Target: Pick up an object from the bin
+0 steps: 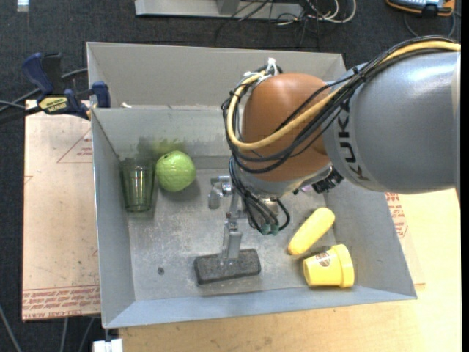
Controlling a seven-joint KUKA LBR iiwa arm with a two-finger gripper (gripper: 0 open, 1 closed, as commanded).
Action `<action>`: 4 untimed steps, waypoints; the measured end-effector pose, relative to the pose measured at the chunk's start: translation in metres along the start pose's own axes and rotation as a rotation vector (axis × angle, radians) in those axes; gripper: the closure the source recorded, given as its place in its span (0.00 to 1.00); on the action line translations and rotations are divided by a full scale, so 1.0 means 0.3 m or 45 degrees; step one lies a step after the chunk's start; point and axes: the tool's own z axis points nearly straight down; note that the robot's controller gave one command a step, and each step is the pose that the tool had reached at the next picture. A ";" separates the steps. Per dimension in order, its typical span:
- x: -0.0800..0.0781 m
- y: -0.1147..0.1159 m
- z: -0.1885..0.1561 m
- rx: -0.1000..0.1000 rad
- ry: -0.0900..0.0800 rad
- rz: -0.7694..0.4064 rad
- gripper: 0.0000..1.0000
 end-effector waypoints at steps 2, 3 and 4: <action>0.029 -0.075 0.133 -0.004 -0.016 -0.022 0.00; 0.031 -0.150 0.338 -0.001 -0.014 -0.177 0.00; -0.005 -0.020 0.461 -0.001 -0.018 -0.923 1.00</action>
Offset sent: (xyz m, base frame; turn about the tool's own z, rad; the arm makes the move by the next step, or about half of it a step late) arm -0.0322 -0.0660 -0.1271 -0.0490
